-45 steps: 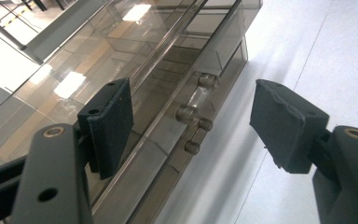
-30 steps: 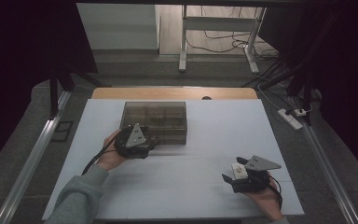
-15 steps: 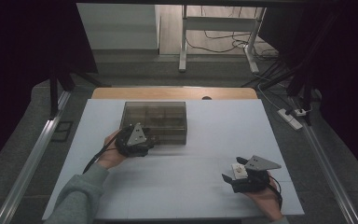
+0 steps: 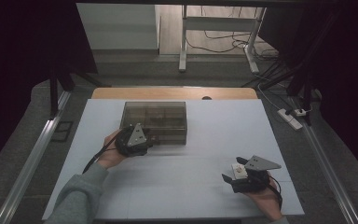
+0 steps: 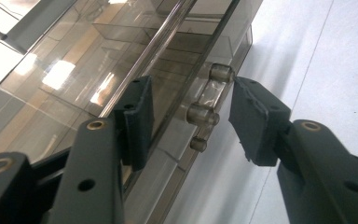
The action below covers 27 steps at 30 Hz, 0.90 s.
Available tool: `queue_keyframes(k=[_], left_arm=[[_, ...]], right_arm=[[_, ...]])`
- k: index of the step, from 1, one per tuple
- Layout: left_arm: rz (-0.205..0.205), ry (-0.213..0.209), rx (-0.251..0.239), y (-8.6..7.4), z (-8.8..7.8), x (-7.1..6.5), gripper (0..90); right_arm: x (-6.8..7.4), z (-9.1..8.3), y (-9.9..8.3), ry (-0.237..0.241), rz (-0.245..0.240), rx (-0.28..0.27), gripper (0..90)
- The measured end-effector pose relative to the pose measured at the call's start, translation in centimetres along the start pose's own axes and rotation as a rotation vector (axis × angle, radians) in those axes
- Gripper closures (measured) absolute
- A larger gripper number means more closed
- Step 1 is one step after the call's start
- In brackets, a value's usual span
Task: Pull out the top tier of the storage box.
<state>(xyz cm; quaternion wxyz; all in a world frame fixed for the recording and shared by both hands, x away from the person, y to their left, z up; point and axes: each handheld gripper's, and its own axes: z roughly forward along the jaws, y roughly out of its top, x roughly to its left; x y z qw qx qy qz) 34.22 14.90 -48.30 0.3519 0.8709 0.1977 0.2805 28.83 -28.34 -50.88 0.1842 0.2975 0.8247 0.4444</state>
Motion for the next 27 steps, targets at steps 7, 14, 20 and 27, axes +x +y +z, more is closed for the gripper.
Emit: queue_keyframes(k=[7,14,20,27], left_arm=[[0.014,-0.009,-0.003,-0.14,-0.2,0.11,53.8],[0.027,-0.022,0.001,-0.13,-0.31,0.12,55.0],[0.032,-0.036,0.001,-0.09,-0.41,0.12,56.5],[0.032,-0.037,0.0,-0.1,-0.45,0.13,56.7]], right_arm=[[-0.01,0.0,0.0,0.001,-0.001,0.0,11.4],[0.01,0.06,-0.02,0.002,0.0,0.002,11.5],[0.02,0.1,-0.03,0.002,-0.002,0.003,11.6],[0.0,0.08,-0.03,0.002,0.0,0.004,11.6]])
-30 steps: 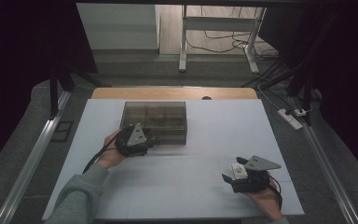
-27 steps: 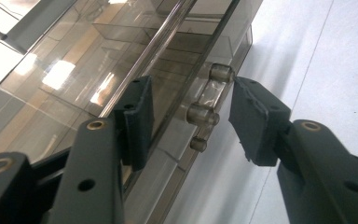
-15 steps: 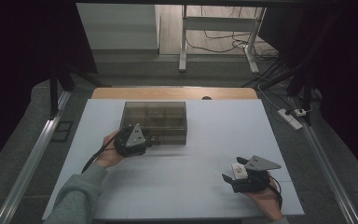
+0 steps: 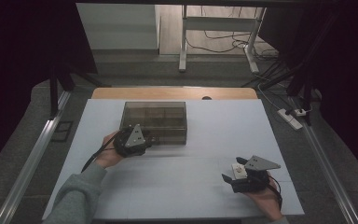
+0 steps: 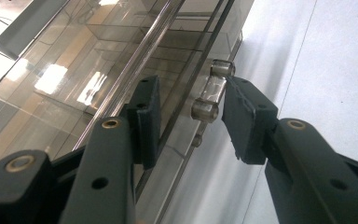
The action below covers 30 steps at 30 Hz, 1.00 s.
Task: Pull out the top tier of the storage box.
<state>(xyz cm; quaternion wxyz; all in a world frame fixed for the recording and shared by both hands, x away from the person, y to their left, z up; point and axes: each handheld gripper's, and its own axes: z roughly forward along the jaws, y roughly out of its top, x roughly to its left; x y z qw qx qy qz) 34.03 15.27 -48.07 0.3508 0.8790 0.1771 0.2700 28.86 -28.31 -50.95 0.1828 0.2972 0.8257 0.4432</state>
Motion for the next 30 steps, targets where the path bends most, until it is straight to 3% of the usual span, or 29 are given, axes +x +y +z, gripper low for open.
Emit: queue_keyframes(k=[30], left_arm=[[0.008,-0.025,0.005,-0.05,-0.53,-0.3,58.4]], right_arm=[[-0.01,-0.14,0.01,0.002,0.001,-0.01,11.7]])
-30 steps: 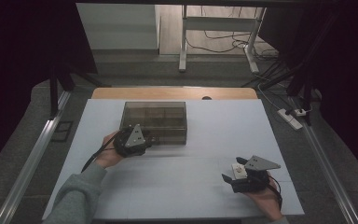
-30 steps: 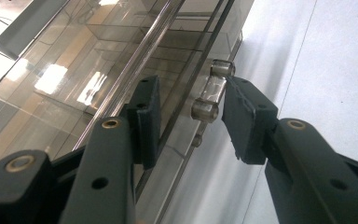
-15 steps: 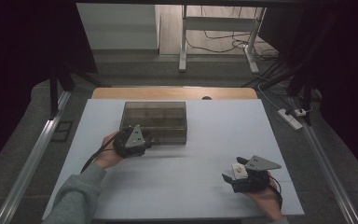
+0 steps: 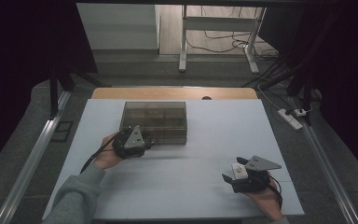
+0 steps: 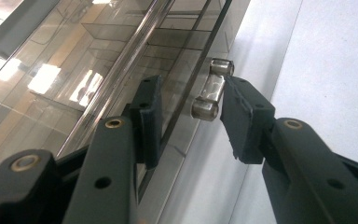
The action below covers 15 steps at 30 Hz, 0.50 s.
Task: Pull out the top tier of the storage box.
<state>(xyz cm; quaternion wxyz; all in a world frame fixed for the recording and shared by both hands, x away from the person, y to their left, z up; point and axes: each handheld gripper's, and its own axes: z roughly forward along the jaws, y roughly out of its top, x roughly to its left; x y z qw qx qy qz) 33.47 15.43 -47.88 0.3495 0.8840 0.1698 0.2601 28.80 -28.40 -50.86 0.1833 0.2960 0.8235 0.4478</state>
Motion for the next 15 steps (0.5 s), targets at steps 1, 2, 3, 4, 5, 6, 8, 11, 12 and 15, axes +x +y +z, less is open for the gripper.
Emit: queue_keyframes(k=[1,2,3,4,5,6,8,11,12,15], left_arm=[[0.0,0.0,0.0,-0.01,-0.02,-0.01,58.4],[0.0,0.0,0.0,-0.01,-0.02,-0.02,58.4],[-0.001,0.0,-0.001,-0.01,-0.03,-0.03,58.4],[-0.001,0.001,-0.001,-0.01,-0.03,-0.04,58.4],[-0.001,0.001,-0.001,-0.01,-0.03,-0.05,58.4],[-0.002,0.0,-0.001,-0.02,-0.04,-0.05,58.4],[-0.003,-0.001,-0.001,-0.03,-0.08,-0.08,58.4],[-0.002,-0.002,-0.001,-0.04,-0.15,-0.18,58.4],[-0.002,-0.002,-0.001,-0.04,-0.17,-0.2,58.5],[0.001,-0.006,-0.002,-0.07,-0.22,-0.24,58.6]], right_arm=[[0.0,0.0,0.0,0.0,0.0,0.0,11.7],[0.0,0.0,0.0,0.0,0.0,0.0,11.7],[0.0,0.0,0.0,0.0,0.0,0.0,11.7],[0.0,0.01,-0.01,0.001,0.0,0.0,11.7],[0.0,0.01,-0.01,0.001,0.0,0.0,11.7],[0.0,0.02,-0.01,0.002,-0.001,0.0,11.7],[0.01,0.01,0.0,0.002,-0.001,0.0,11.7],[0.01,-0.03,0.01,0.002,-0.001,-0.002,11.7],[0.0,-0.04,0.01,0.002,0.0,-0.003,11.7],[0.0,-0.01,0.01,0.003,-0.001,-0.002,11.7]])
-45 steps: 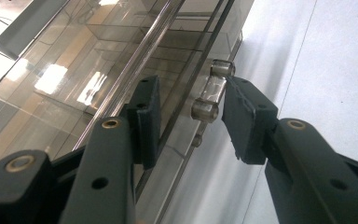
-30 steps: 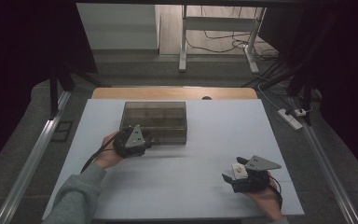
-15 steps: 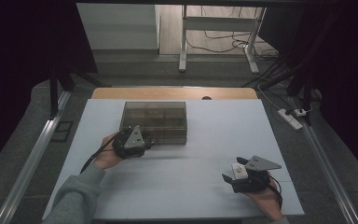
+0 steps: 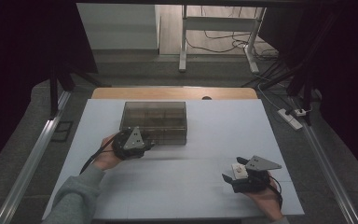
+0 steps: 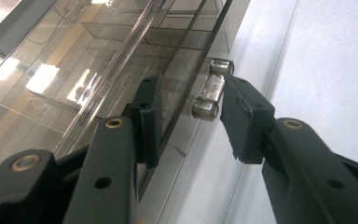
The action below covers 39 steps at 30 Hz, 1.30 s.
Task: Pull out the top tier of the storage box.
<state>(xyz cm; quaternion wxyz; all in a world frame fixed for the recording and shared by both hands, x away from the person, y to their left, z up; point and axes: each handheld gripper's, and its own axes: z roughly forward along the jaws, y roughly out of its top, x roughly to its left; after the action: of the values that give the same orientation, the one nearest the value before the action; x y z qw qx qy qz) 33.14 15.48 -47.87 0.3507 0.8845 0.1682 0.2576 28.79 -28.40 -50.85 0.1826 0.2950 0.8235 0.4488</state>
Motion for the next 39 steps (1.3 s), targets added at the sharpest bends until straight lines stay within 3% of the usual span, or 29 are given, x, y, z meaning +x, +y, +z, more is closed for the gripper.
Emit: queue_keyframes(k=[39], left_arm=[[0.013,-0.021,0.008,-0.01,-0.64,-0.71,60.5]], right_arm=[[0.0,0.01,0.0,0.0,0.0,0.0,11.7]])
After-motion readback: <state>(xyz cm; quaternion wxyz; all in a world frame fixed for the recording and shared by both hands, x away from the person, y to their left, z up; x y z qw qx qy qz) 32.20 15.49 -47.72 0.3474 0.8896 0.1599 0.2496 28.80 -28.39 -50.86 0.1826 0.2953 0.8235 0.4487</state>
